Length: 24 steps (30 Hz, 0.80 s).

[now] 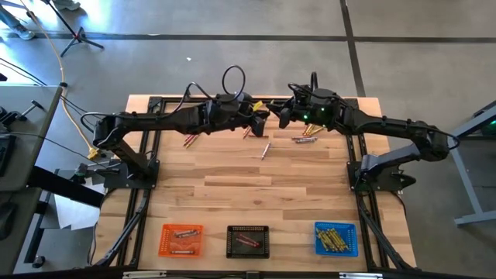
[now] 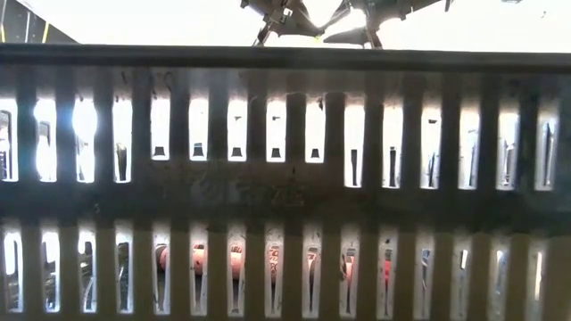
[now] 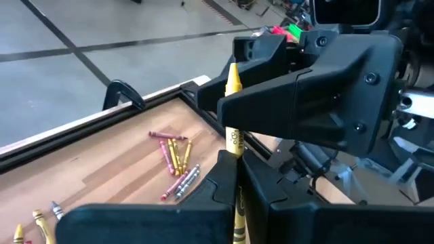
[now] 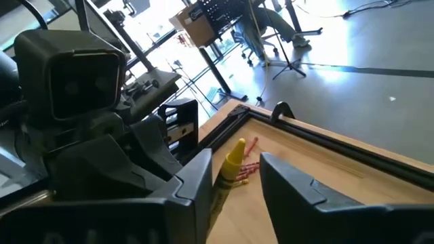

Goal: Sort crayons
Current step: Put the yellow crayon into the blue bin

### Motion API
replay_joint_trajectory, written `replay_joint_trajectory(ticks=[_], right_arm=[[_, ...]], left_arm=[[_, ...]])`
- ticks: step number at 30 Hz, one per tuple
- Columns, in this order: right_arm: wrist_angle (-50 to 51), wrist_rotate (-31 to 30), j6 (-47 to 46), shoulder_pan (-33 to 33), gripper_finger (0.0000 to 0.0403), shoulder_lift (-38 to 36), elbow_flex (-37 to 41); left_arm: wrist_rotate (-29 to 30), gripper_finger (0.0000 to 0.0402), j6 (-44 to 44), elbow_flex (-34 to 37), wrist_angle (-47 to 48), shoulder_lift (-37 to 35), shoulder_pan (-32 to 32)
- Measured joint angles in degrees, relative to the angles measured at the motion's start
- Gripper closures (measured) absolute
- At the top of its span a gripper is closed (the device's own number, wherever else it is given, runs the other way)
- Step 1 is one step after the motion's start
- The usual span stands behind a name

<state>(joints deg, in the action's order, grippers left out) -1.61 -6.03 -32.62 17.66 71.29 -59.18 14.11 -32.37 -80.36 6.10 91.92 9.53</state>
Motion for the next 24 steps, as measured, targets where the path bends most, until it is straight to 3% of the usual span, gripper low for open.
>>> replay_joint_trajectory(ticks=[4, 9, 17, 24], right_arm=[[-0.1, 0.0, 0.0, 0.0, 0.0323, 0.0, 0.0], [-0.2, 0.6, 0.7, -0.1, 0.0386, 0.0, 0.0], [0.2, 0.6, 2.4, 0.8, 0.0392, 0.1, 0.0], [5.5, 0.9, 3.1, 4.1, 0.0392, -1.8, 0.0]], left_arm=[[0.2, 0.0401, 1.0, 0.0, 0.0, 0.0, 0.0], [0.6, 0.0401, 1.1, 0.0, 0.3, 0.1, 0.1], [2.2, 0.0396, 3.9, 0.0, 0.8, 0.0, 0.0], [2.5, 0.0346, 4.2, 0.0, 6.7, 0.0, 1.0]])
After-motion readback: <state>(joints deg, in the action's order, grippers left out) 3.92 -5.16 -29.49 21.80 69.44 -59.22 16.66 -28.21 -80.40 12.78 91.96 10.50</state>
